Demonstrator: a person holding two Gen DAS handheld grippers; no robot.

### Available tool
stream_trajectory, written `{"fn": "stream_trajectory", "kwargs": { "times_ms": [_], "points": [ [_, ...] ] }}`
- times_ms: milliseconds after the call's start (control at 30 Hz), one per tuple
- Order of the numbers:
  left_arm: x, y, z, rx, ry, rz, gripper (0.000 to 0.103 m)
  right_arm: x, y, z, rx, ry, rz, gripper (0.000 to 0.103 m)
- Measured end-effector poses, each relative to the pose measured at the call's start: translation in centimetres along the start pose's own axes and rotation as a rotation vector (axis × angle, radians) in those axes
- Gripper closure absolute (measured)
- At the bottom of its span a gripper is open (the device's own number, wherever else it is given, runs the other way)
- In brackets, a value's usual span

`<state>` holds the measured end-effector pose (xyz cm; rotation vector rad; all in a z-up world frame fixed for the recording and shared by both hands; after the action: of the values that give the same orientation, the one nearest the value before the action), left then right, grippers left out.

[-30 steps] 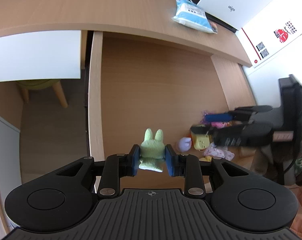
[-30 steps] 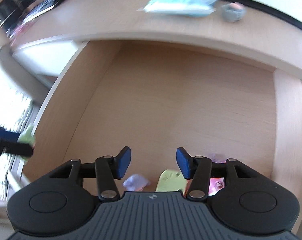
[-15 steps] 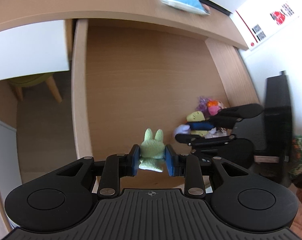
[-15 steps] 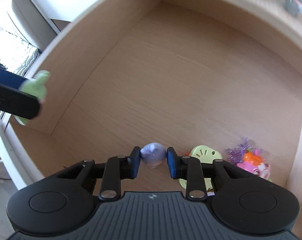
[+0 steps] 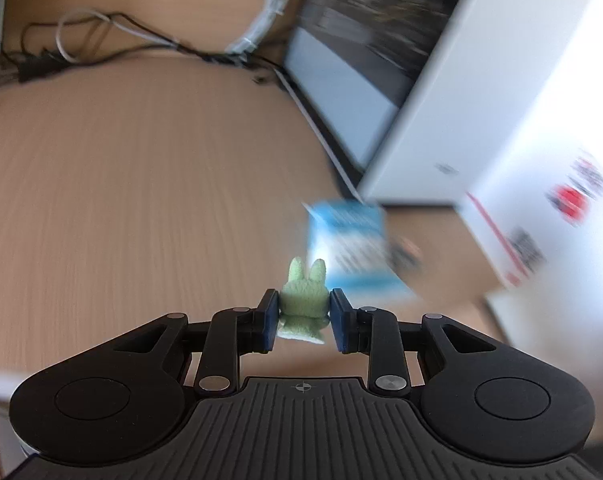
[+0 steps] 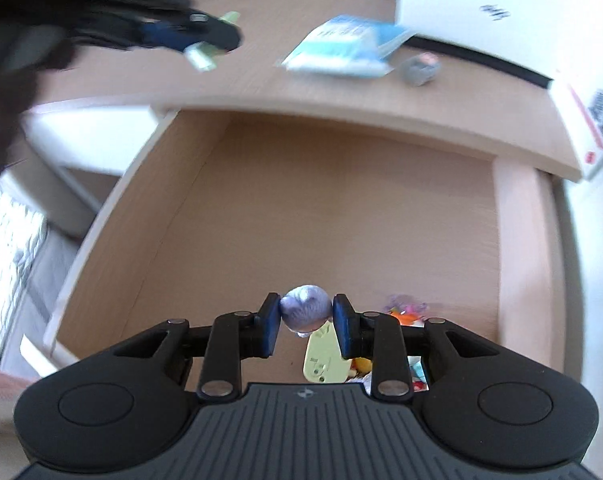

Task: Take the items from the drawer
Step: 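Set the green bunny on the desktop and open the left tool, then set the lavender bunny on the desktop by the white case, open right tool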

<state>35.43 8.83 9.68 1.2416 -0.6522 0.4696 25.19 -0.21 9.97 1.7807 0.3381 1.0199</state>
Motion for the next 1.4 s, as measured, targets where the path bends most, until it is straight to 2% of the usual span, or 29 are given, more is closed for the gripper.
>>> {"fn": "stream_trajectory", "kwargs": {
  "times_ms": [67,133,167,300,333,400,567,667,800,967,1133,1233,1400],
  "points": [
    [0.7,-2.3,-1.2,0.038,0.037,-0.002,0.072,0.2,-0.1,0.5,-0.018,-0.032,0.012,0.075],
    [0.5,-4.4,-1.9,0.074,0.045,-0.052,0.072,0.2,1.0,1.1,-0.046,-0.043,0.034,0.075],
    [0.2,-4.9,-2.1,0.096,0.023,-0.078,0.071,0.1,1.4,1.4,-0.059,-0.055,0.045,0.075],
    [0.1,-5.4,-0.8,0.172,-0.129,-0.056,0.071,-1.4,1.8,1.4,-0.091,-0.112,0.055,0.075],
    [0.1,-5.4,-0.6,0.177,-0.137,-0.055,0.071,-1.7,2.0,1.7,-0.102,-0.117,0.052,0.075],
    [0.2,-4.6,-0.7,0.16,-0.1,-0.03,0.071,-2.1,2.2,2.2,-0.119,-0.128,0.048,0.075],
    [-0.5,0.8,-1.4,0.128,0.008,0.102,0.071,-1.5,1.6,2.9,-0.107,-0.138,0.068,0.075],
    [-2.1,3.6,-1.4,0.113,0.06,0.127,0.071,-0.9,1.2,3.8,-0.1,-0.148,0.071,0.075],
    [-5.7,5.8,-0.4,0.022,0.104,0.061,0.071,1.4,0.3,5.0,-0.094,-0.159,0.085,0.075],
    [-9.0,7.1,1.7,-0.057,0.08,-0.026,0.071,7.5,-0.6,6.5,-0.108,-0.145,0.192,0.075],
    [-11.2,8.2,3.2,-0.07,0.031,-0.076,0.071,14.4,-1.7,8.3,-0.118,-0.166,0.316,0.075],
    [-12.7,8.6,3.1,-0.056,0.032,-0.113,0.071,17.0,-3.4,8.9,-0.112,-0.173,0.351,0.075],
    [-14.4,8.9,3.0,-0.049,0.038,-0.166,0.071,17.0,-5.0,9.4,-0.113,-0.209,0.331,0.052]
  ]
}}
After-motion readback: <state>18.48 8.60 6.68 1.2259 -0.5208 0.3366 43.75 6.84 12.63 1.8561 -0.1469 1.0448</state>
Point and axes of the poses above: each gripper's, at about its wrist camera, not at the fingertips, and y roughly against the way its jaws point, z to its right, x to its top, the point moved 6 cm from there along -y, roughly the way its jaws point, and after that the axes turned 8 degrees about -y, right-handed, at the moved point
